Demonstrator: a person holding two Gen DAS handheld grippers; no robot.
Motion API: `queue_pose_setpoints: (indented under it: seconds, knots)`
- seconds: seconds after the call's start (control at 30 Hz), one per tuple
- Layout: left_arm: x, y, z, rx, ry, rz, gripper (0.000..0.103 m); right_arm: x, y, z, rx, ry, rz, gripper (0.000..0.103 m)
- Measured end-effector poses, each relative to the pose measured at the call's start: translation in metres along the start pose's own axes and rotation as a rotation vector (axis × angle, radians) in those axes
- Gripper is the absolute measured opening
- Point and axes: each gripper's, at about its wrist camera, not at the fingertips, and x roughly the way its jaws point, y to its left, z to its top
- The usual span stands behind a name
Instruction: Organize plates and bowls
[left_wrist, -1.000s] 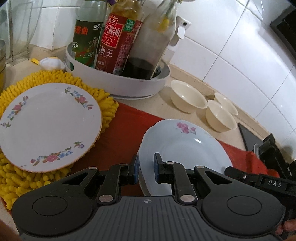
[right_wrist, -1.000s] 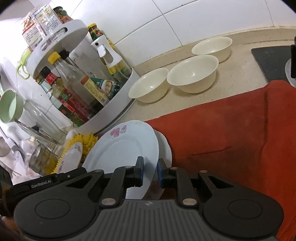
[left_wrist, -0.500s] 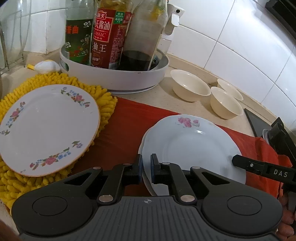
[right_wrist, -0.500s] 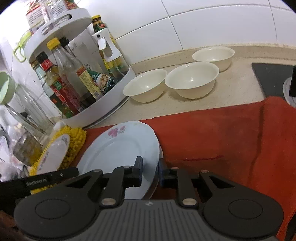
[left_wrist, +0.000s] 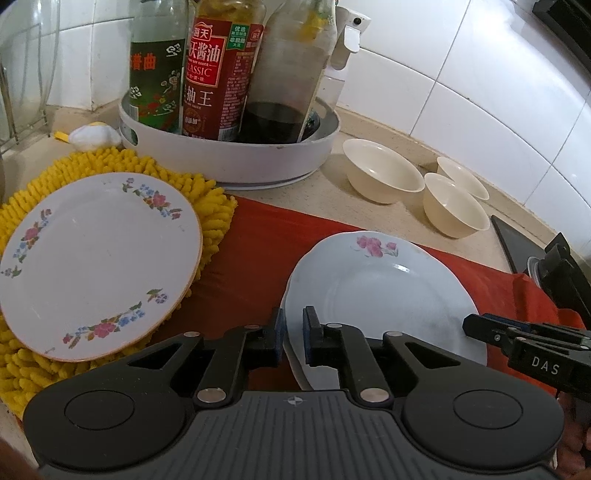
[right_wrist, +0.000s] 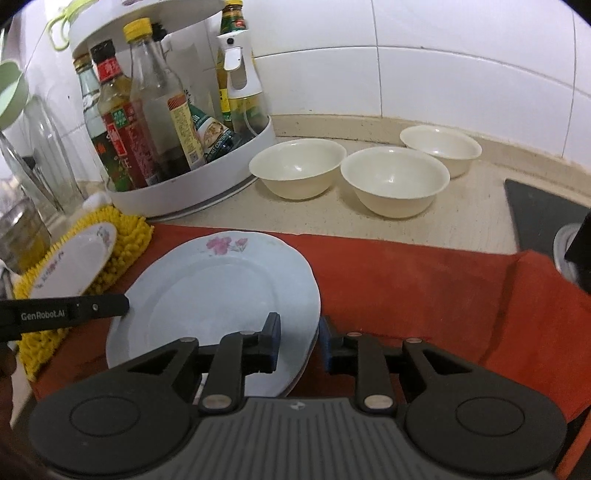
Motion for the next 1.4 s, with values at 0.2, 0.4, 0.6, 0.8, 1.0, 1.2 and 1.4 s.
queue_pose_setpoints:
  seconds: [0.2,0.4,0.6,0.8,1.0,1.2,1.4]
  knots:
    - [-0.001,0.003,0.0,-0.005,0.005,0.013,0.027,-0.001,0.004,0.007,-0.014,0.005,-0.024,0.031]
    - [-0.009,0.011,0.002,-0.042,0.004,0.037,0.051,-0.003,0.004,0.016,0.019,0.001,-0.015,0.045]
    - [-0.03,0.022,0.013,-0.079,-0.052,0.084,0.077,0.0,0.028,0.038,0.003,-0.03,0.075,0.059]
    - [-0.042,0.049,0.028,-0.148,-0.1,0.215,0.09,0.019,0.059,0.059,0.009,-0.017,0.232,0.066]
    - [-0.045,0.087,0.038,-0.215,-0.122,0.316,0.091,0.046,0.092,0.069,0.013,0.018,0.369,0.066]
    - [-0.041,0.127,0.038,-0.287,-0.119,0.359,0.091,0.078,0.12,0.071,0.029,0.058,0.463,0.06]
    - [-0.039,0.159,0.03,-0.374,-0.111,0.343,0.086,0.103,0.139,0.071,0.047,0.103,0.51,0.042]
